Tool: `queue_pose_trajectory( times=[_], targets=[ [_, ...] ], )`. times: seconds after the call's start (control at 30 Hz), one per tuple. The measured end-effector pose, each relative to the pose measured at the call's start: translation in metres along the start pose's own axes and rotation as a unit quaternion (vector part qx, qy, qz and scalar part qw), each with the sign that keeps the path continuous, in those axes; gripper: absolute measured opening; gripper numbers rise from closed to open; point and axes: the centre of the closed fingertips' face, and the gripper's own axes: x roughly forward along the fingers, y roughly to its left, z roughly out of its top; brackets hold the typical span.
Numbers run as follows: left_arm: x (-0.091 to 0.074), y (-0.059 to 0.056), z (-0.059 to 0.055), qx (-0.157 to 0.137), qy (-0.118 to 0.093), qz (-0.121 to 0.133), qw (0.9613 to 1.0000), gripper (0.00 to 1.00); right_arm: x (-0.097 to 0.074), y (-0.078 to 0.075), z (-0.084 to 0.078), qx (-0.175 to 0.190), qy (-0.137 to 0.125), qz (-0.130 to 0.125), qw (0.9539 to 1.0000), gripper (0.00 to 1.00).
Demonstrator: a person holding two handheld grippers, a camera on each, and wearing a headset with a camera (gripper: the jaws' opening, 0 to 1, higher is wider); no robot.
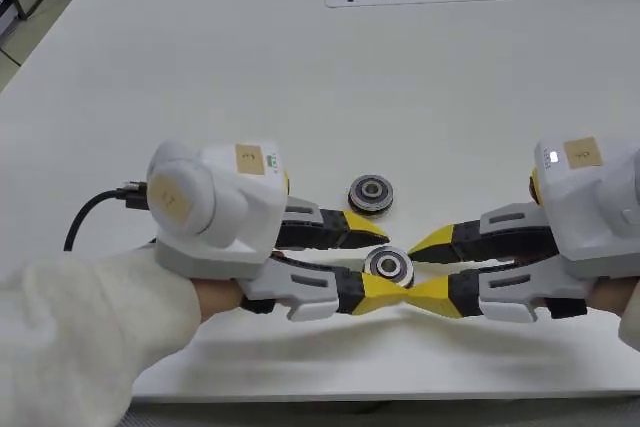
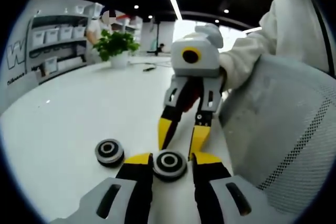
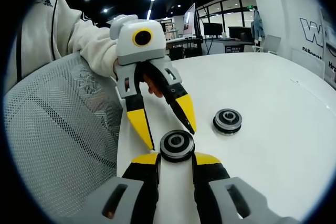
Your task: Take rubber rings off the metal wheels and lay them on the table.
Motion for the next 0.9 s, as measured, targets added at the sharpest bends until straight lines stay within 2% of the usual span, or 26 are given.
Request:
queue_pose_trajectory(
  times=[0.1, 0.17, 0.2, 0.27, 0.47, 0.57, 0.63, 0.9],
  targets=[
    [-0.0006, 0.0008, -0.0013, 0.001, 0.002, 0.000, 1.0000, 0.28, -0.0001, -0.0003, -0.0008, 0.003, 0.001, 0.000, 1.0000, 0.20],
    [-0.0008, 0.0019, -0.0057, 0.009, 0.012, 0.003, 0.9999, 0.25, -0.0001, -0.0008, -0.0012, 0.002, 0.001, -0.001, 1.0000, 0.19],
    [0.0007, 0.0032, -0.0024, 0.022, 0.003, 0.002, 0.9997, 0.24, -0.0001, -0.0010, -0.0013, 0.002, 0.001, -0.001, 1.0000, 0.19],
    [0.0014, 0.0028, -0.0039, 0.016, 0.008, 0.001, 0.9998, 0.23, -0.0001, -0.0017, -0.0014, 0.001, 0.001, -0.002, 1.0000, 0.19],
    [0.0019, 0.0040, -0.0049, 0.026, 0.008, 0.004, 0.9996, 0.15, -0.0002, -0.0027, -0.0021, -0.002, 0.002, -0.003, 1.0000, 0.17],
    [0.0013, 0.0034, -0.0051, 0.028, 0.008, 0.003, 0.9996, 0.14, -0.0001, -0.0025, -0.0024, -0.007, 0.004, -0.005, 1.0000, 0.16],
    [0.0008, 0.0024, -0.0054, 0.042, 0.010, 0.003, 0.9991, 0.14, 0.0000, -0.0024, -0.0025, -0.009, 0.005, -0.005, 0.9999, 0.16],
    [-0.0017, 0.0004, -0.0060, 0.040, 0.006, 0.003, 0.9992, 0.14, -0.0010, -0.0033, -0.0049, -0.015, 0.016, -0.011, 0.9997, 0.12]
  ],
)
